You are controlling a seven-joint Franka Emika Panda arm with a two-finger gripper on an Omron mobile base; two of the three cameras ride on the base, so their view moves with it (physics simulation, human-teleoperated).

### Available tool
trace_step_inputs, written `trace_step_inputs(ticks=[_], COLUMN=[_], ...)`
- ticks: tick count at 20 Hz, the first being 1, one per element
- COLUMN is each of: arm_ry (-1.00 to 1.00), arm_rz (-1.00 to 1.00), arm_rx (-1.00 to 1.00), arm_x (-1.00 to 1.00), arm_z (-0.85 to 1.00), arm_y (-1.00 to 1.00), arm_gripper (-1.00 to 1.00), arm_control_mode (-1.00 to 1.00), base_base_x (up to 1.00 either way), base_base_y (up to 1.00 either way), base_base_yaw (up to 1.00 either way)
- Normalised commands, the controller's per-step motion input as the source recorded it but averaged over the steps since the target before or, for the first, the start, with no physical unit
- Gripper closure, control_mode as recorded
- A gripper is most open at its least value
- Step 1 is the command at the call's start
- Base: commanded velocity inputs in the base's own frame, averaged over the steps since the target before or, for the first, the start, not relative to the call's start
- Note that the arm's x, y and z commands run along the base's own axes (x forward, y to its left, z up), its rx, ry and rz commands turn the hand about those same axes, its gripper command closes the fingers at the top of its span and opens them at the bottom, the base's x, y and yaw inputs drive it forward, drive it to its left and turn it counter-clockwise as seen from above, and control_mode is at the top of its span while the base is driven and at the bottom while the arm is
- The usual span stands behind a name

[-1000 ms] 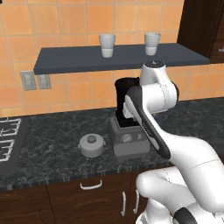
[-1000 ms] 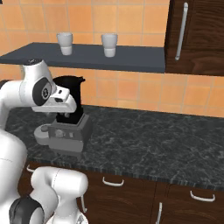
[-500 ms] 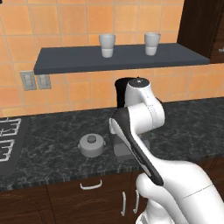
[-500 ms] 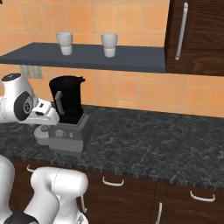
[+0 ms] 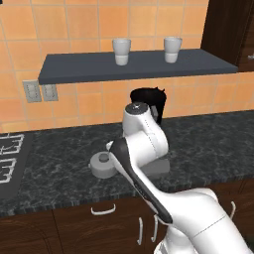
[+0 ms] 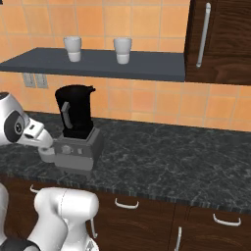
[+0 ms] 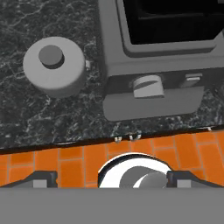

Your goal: Close the lid blender by securely placing the lid on top.

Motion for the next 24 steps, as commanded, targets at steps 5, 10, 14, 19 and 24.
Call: trace_step_inputs(ticks=[5,10,14,19,24], arm_ry=[0.0,0.0,0.0,0.0,0.0], arm_rz=[-0.21,-0.24,-0.2,-0.14,-0.07], arm_rx=[0.01,0.01,0.01,0.02,0.01], arm_x=[0.16,0.22,0.32,0.37,0.4], arm_z=[-0.17,-0.15,-0.09,-0.08,-0.22], arm_y=[0.47,0.48,0.34,0.11,0.0], arm_gripper=[-1.0,-1.0,-1.0,-1.0,-1.0], arm_control_mode=[-1.0,-1.0,-1.0,-1.0,-1.0], base_base_x=[0.0,0.0,0.0,0.0,0.0], base_base_y=[0.0,0.0,0.0,0.0,0.0], base_base_yaw=[0.0,0.0,0.0,0.0,0.0])
